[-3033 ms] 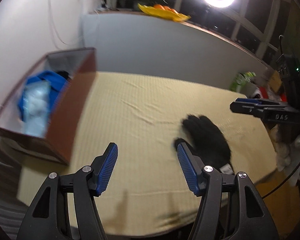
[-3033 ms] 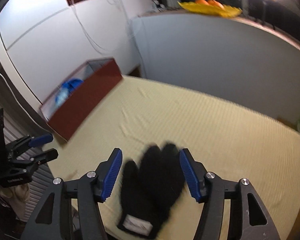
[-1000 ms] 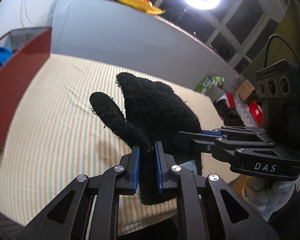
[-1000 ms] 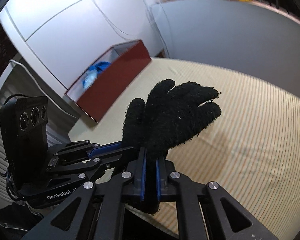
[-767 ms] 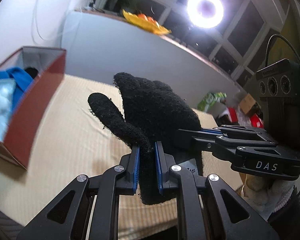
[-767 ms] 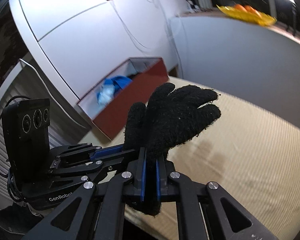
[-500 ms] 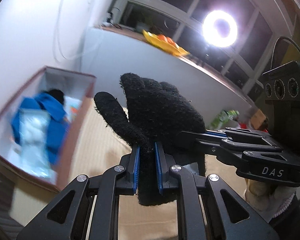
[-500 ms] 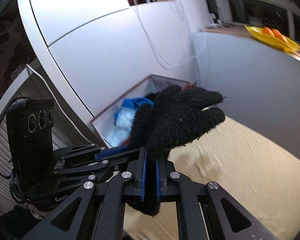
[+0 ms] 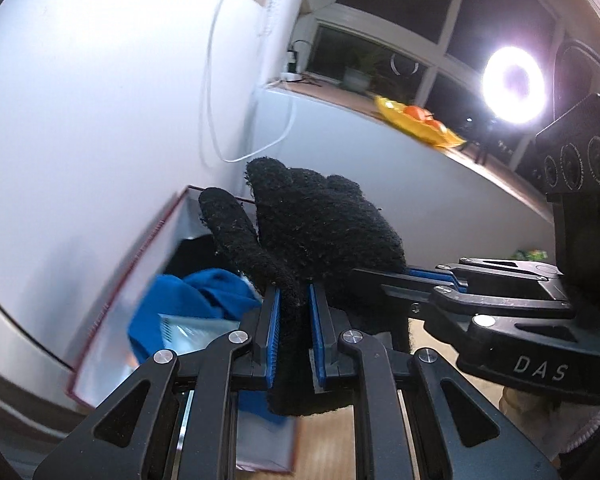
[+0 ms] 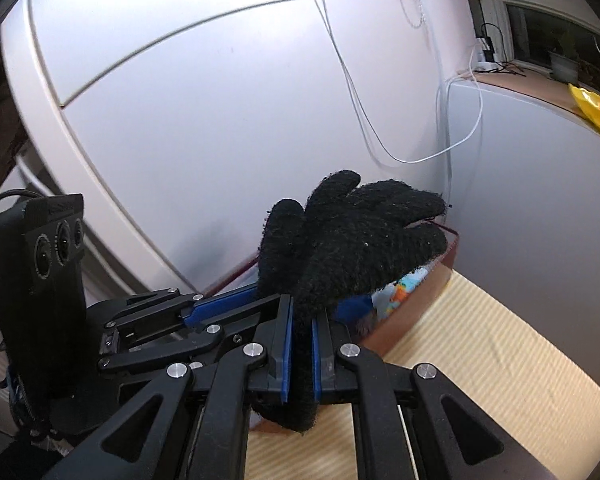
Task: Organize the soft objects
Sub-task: 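Lift the black glove with both tools and carry it over the box, then lower the glove into the box and open both tools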
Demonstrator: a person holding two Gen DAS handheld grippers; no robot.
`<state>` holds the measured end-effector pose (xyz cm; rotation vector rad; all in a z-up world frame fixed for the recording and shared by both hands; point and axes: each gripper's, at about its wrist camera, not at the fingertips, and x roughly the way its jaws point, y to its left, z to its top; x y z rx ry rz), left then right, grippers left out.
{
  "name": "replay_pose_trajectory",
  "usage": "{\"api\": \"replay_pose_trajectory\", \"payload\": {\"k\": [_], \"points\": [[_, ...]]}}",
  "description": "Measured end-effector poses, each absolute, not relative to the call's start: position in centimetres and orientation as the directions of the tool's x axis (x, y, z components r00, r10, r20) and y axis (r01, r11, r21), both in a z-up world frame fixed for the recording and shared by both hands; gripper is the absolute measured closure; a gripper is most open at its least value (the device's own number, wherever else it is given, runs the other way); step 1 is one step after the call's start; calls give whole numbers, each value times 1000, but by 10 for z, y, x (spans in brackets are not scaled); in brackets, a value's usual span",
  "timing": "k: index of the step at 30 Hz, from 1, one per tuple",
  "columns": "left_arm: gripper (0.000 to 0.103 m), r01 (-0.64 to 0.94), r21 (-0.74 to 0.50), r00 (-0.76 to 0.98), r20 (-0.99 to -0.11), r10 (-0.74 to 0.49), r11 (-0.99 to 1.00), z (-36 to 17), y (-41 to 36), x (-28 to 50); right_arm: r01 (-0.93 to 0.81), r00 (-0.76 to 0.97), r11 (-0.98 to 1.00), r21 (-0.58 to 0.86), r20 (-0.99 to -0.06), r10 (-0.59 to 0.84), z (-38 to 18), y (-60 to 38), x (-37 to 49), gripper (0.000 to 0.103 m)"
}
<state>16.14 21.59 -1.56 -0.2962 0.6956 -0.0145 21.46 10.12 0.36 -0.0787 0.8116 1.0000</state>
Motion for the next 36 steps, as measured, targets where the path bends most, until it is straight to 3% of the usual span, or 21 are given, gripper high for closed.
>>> {"api": "replay_pose_trajectory", "payload": {"k": [27, 30, 31, 32, 36], "points": [[91, -178, -154, 683, -730, 9, 972, -57, 236, 218, -708, 268, 649, 278, -745, 611, -52, 147, 281, 96], [91, -185, -153, 682, -731, 14, 971, -57, 238, 214, -708, 255, 649, 278, -756, 602, -54, 151, 282, 92], [90, -187, -153, 682, -731, 16, 970, -57, 239, 213, -711, 259, 651, 266, -762, 594, -55, 152, 282, 87], [90, -189, -149, 682, -731, 20, 971, -57, 238, 211, -714, 257, 649, 262, -764, 592, -55, 152, 281, 75], [88, -197, -129, 687, -726, 43, 972, -55, 237, 203, -706, 293, 664, 246, -753, 590, -52, 144, 279, 58]]}}
